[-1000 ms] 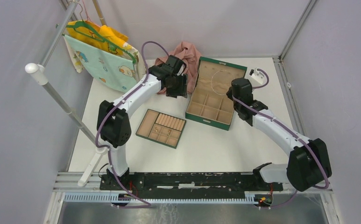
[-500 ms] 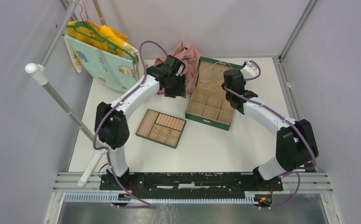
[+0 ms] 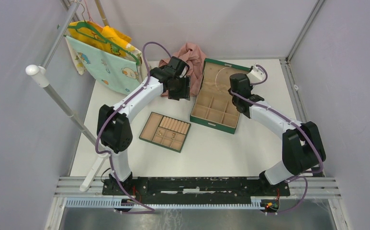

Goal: Organize the mixed jewelry

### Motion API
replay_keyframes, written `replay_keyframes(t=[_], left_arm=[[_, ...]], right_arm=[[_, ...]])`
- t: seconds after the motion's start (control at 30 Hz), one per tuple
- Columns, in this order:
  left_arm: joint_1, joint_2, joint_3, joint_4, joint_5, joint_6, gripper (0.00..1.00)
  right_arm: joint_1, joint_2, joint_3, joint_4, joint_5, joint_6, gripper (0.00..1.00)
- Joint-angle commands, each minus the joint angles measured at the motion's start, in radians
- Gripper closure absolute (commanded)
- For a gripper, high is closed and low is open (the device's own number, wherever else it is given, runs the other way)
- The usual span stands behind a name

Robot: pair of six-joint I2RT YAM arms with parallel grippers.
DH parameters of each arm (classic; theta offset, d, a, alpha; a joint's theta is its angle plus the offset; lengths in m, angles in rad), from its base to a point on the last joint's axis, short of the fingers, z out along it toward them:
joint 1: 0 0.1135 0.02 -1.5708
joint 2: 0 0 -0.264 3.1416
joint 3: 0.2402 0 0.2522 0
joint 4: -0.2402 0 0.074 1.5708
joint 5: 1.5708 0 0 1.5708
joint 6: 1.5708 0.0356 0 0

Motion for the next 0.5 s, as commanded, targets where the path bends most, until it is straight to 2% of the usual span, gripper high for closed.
replay_keyframes(t=[0.0,0.47], left_arm=[[0.009,-0.002,0.014,-0.002,0.0,0.052,0.4],[0.015,0.013,0.032,-0.007,-0.007,0.054,0.4]], right_arm=[[-0.012,0.005,-0.019,0.04,0.018,-0.001,1.0],[-0.031,0.059,0.012,0.064,-0.013,-0.005,1.0]])
